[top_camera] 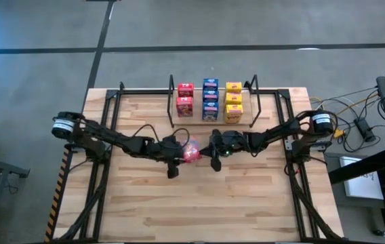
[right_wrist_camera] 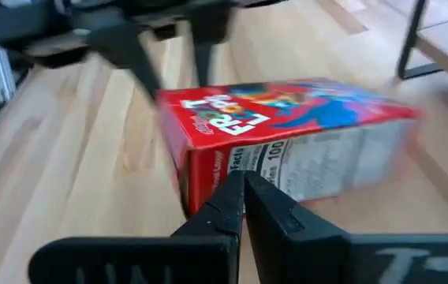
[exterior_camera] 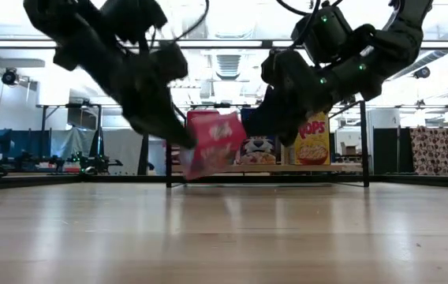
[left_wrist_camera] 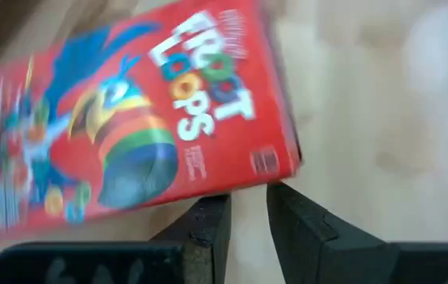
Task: Stack cereal on shelf
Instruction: Put the red cereal box on the shelf aligned with the other red cereal boxes
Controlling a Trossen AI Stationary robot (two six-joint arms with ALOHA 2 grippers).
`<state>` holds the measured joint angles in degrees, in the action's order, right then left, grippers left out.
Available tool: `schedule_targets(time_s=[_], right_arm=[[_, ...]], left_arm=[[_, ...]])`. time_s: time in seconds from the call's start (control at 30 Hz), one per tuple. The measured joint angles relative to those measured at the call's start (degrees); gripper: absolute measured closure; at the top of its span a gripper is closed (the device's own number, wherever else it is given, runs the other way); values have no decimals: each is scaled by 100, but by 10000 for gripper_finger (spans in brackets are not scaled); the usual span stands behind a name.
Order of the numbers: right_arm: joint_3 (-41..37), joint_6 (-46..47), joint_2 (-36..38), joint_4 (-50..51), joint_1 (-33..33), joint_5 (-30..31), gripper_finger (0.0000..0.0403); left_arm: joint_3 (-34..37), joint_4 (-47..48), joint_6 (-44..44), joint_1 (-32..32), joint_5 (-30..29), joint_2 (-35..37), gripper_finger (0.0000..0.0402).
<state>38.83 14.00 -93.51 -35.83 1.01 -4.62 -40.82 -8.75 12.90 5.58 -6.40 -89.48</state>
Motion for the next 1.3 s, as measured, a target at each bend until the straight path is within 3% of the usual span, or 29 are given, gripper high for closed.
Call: schedule_targets(time_s=[0.23,0.37,0.8,1.3], right_arm=[[-9,1145,421,645,5,-167,394],[-4,1279,519,773,-57,-198,394],[15,1239,522,723,-74,219,394],[24,1196,614,669,283,351,394]], left_arm=[[-16,-211,1750,-85,460,414,334],[-9,-272,2465,-85,531,401,334],[13,-222,3247,-277,566,270,334],[18,-173,3348,-546,501,404,334]])
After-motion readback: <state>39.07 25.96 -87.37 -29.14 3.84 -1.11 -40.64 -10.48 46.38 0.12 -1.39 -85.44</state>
